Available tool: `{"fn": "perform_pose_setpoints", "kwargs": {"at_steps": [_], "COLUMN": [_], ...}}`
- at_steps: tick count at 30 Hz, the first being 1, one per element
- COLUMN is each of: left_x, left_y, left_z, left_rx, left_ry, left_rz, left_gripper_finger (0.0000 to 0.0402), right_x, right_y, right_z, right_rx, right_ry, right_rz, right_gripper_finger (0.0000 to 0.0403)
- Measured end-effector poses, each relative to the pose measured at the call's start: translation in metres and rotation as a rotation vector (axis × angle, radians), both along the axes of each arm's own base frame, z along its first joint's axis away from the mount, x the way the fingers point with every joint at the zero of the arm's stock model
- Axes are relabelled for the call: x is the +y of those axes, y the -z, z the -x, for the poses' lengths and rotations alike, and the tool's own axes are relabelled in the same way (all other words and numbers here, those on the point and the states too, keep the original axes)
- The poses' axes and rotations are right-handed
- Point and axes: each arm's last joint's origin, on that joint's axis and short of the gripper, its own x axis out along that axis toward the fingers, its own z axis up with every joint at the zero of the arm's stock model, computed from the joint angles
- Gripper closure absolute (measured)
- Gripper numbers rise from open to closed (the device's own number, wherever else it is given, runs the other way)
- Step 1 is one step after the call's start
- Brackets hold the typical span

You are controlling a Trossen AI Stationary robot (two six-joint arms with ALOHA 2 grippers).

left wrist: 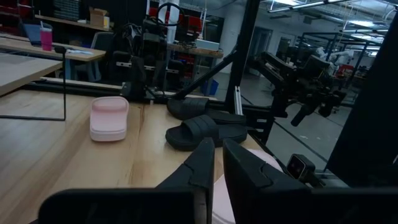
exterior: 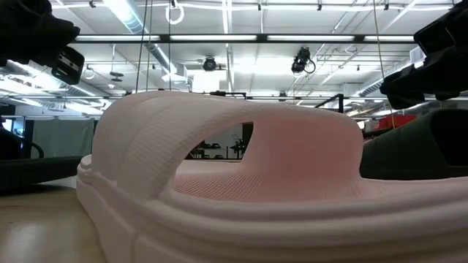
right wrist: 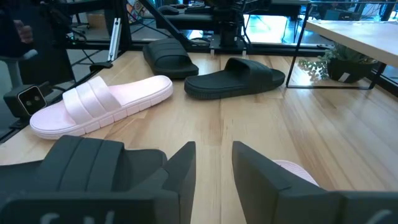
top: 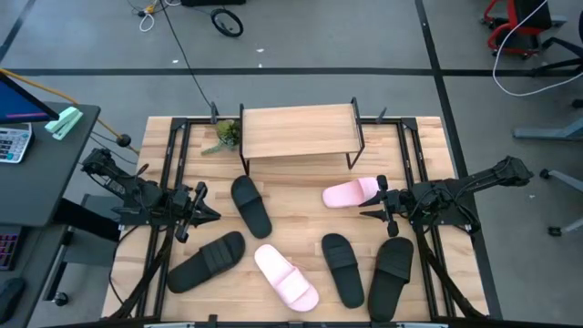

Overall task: Pick and place slides into the shelf
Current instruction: Put the black slide on the shelf

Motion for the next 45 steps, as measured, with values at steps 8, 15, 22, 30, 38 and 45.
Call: {"fn": "perform_pose_setpoints", "kwargs": {"at_steps": [8,15,22,30,38,45], "left_x": [0.0,0.002,0.003,0.019,0.03,0.033], "left_y": [0.0,-0.011,-0.013,-0.047,-0.093,-0.12], "left_z": [0.0,0.001,0.001,0.008,0.012,0.007], "left_rx": [-0.001,-0.113,-0.15,-0.3,-0.151,-0.106], "left_ry": [0.0,-0.045,-0.098,-0.434,-0.511,-0.57], "left_rz": [0.002,-0.031,-0.174,-0.412,-0.57,-0.556], "left_gripper_finger": [0.0374,0.0367,0.0372,0.0388,0.0342,0.0285], "right_x": [0.0,0.0,0.0,0.0,0.0,0.0], "right_y": [0.0,0.0,0.0,-0.002,-0.006,-0.007], "right_z": [0.0,0.0,0.0,0.0,-0.001,-0.001], "right_rx": [0.001,0.0,0.001,-0.021,-0.055,-0.057], "right_ry": [0.0,0.0,0.0,0.003,0.002,0.001], "right_rz": [0.0,0.0,0.0,-0.005,-0.006,-0.006], "right_gripper_finger": [0.0293,0.0293,0.0293,0.0293,0.0293,0.0293]}}
